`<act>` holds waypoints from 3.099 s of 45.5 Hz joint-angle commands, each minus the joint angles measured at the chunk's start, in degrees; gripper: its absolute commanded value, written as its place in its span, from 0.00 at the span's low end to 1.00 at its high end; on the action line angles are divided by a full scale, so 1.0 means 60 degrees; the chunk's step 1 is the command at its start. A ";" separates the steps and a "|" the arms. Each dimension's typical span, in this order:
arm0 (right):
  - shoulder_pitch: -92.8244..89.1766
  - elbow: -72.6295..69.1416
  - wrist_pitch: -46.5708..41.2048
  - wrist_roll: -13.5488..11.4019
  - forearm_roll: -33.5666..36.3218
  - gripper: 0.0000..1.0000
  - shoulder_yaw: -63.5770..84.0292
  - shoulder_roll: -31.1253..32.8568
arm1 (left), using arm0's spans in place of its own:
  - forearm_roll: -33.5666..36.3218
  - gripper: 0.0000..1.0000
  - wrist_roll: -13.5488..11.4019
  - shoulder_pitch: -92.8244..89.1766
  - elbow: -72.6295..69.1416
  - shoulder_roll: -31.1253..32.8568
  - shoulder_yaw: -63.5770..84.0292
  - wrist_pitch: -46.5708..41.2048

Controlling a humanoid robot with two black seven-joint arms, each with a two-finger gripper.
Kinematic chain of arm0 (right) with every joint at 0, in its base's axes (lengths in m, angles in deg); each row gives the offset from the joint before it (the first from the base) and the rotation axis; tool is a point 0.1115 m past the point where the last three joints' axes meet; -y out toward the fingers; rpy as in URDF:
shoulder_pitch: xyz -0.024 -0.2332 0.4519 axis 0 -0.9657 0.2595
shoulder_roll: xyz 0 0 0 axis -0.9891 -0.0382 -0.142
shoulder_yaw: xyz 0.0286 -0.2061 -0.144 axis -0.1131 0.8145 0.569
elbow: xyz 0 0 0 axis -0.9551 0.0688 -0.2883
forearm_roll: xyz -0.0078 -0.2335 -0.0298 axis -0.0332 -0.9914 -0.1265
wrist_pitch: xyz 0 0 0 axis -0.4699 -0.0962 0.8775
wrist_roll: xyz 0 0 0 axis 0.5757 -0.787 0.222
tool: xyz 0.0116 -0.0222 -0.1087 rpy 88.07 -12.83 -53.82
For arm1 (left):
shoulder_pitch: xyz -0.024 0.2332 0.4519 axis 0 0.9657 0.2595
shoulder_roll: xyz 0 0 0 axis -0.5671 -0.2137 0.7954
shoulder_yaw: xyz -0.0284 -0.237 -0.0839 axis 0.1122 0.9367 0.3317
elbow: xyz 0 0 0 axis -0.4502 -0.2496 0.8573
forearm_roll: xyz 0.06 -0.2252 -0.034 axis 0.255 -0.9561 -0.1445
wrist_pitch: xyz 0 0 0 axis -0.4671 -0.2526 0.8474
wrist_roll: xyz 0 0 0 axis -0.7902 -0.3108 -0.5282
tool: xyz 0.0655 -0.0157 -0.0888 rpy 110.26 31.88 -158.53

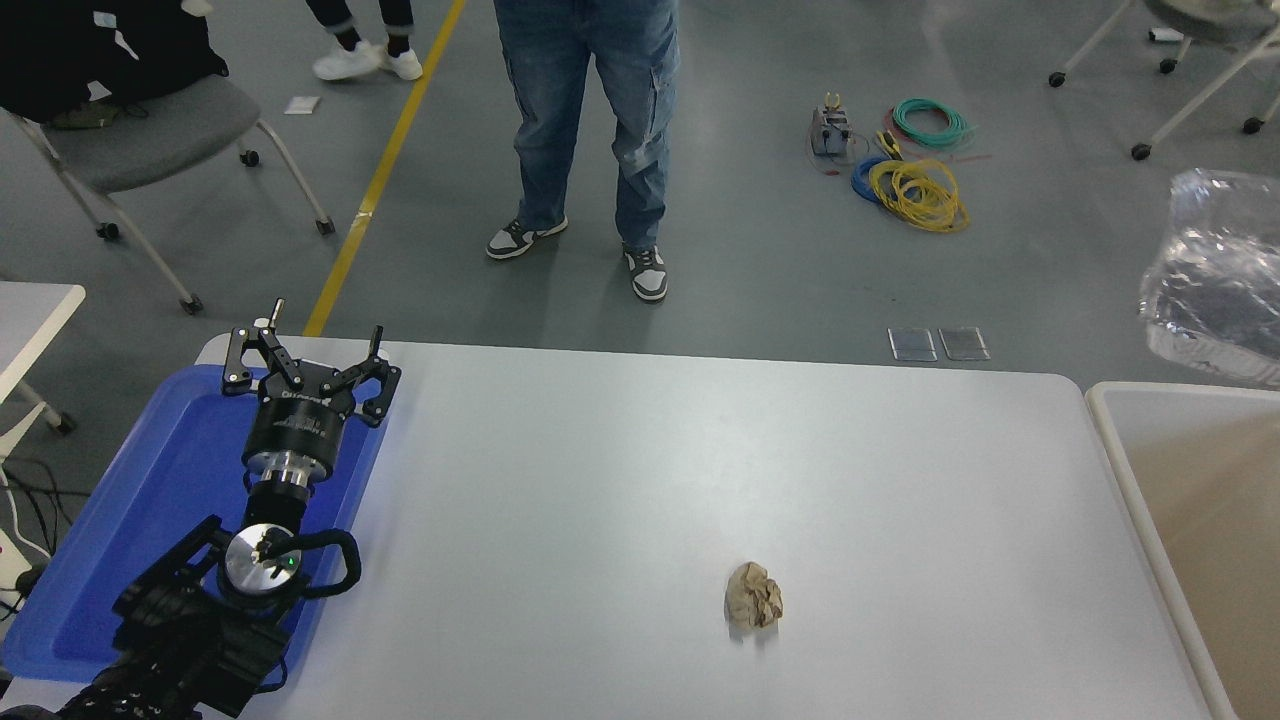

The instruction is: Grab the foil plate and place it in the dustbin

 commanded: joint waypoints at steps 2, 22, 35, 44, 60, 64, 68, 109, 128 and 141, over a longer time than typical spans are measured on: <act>-0.2480 0.1721 0.0993 -0.0371 0.1442 0.00 -0.0033 -0.0049 | 0.0002 1.00 0.0004 0.0000 -0.0001 0.0000 0.0000 0.0000; -0.5923 0.3186 0.4142 -0.2026 0.3259 0.00 -0.0618 -0.0912 | 0.0002 1.00 -0.0010 0.0000 -0.0001 0.0000 0.0000 0.0000; -0.8721 0.5456 0.4729 -0.2451 0.3362 0.00 -0.2756 -0.2318 | 0.0002 1.00 -0.0010 0.0000 -0.0001 0.0000 0.0000 0.0000; -0.9425 0.5633 0.4816 -0.2466 0.3362 0.00 -0.3417 -0.2758 | 0.0002 1.00 -0.0010 0.0000 0.0000 0.0000 0.0000 0.0000; -0.9806 0.5574 0.4861 -0.2451 0.3362 0.00 -0.3593 -0.3096 | 0.0002 1.00 -0.0010 0.0000 -0.0001 0.0000 0.0000 0.0000; -0.9850 0.5560 0.4861 -0.2451 0.3362 0.00 -0.3593 -0.3096 | 0.0002 1.00 -0.0010 0.0000 -0.0001 0.0000 0.0000 0.0000; -0.9836 0.5560 0.4861 -0.2451 0.3362 0.00 -0.3593 -0.3096 | 0.0002 1.00 -0.0010 0.0000 -0.0001 0.0000 0.0000 0.0000; -0.5283 0.4301 0.4846 -0.2436 0.3172 1.00 -0.2042 -0.2641 | 0.0002 1.00 -0.0010 0.0000 -0.0001 0.0000 0.0000 0.0000; -0.0361 -0.0736 0.4218 -0.2451 0.3172 1.00 0.0494 -0.4502 | 0.0002 1.00 -0.0010 0.0000 -0.0001 0.0000 0.0000 0.0000; 0.2862 -0.4208 0.1274 -0.2466 0.2982 1.00 0.1299 -0.4795 | 0.0002 1.00 -0.0010 0.0000 -0.0001 0.0000 0.0000 0.0000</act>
